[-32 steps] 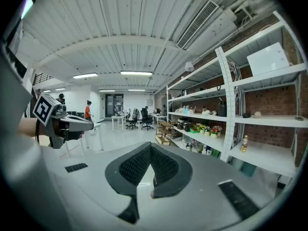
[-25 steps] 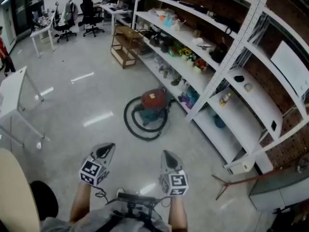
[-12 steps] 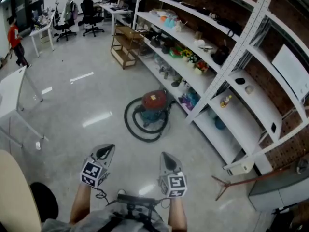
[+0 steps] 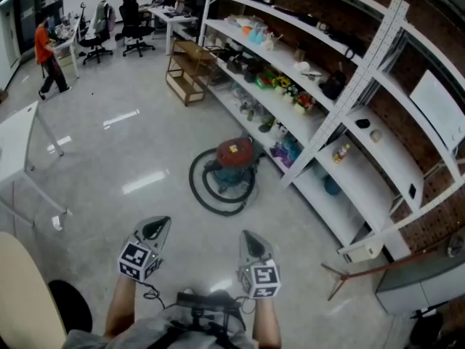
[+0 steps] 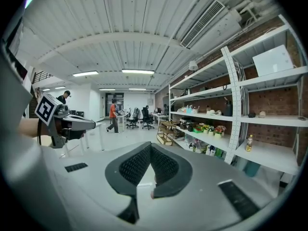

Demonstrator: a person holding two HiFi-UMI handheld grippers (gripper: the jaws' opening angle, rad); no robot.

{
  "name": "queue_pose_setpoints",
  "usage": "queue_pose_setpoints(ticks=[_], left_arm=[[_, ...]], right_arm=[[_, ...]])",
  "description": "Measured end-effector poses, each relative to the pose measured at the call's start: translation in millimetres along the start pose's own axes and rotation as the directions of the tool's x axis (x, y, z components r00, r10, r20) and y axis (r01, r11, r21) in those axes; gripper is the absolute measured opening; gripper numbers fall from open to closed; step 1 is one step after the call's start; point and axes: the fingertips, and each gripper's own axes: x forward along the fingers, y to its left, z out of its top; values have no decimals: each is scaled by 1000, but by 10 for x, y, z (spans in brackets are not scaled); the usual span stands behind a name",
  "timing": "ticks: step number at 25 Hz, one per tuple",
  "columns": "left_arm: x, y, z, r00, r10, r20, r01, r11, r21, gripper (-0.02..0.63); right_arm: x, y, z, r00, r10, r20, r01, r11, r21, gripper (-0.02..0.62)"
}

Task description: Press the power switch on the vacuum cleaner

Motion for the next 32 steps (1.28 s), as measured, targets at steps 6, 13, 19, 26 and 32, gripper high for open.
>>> queue_pose_setpoints(ticks=[6, 13, 19, 26, 32], left_arm=[[51, 145, -20, 1000, -10, -4, 10, 1000, -1, 8], [256, 338, 13, 1000, -15, -6, 15, 1000, -3, 8], [563, 516, 45, 999, -31, -17, 31, 999, 6, 8], [1205, 777, 208, 999, -44, -24, 45, 999, 12, 8], [1736, 1032, 349, 998, -44, -35, 45, 999, 13, 8]], right_arm=[[163, 49, 4, 1000, -5, -8, 5, 1000, -7, 12], [430, 18, 104, 1000, -6, -7, 6, 1000, 0, 11], [798, -157, 118, 1000, -7, -14, 7, 1000, 5, 12], [1356, -545, 269, 1000, -13, -19, 13, 1000, 17, 12], [1874, -878, 373, 1000, -15, -25, 16, 1000, 23, 12]])
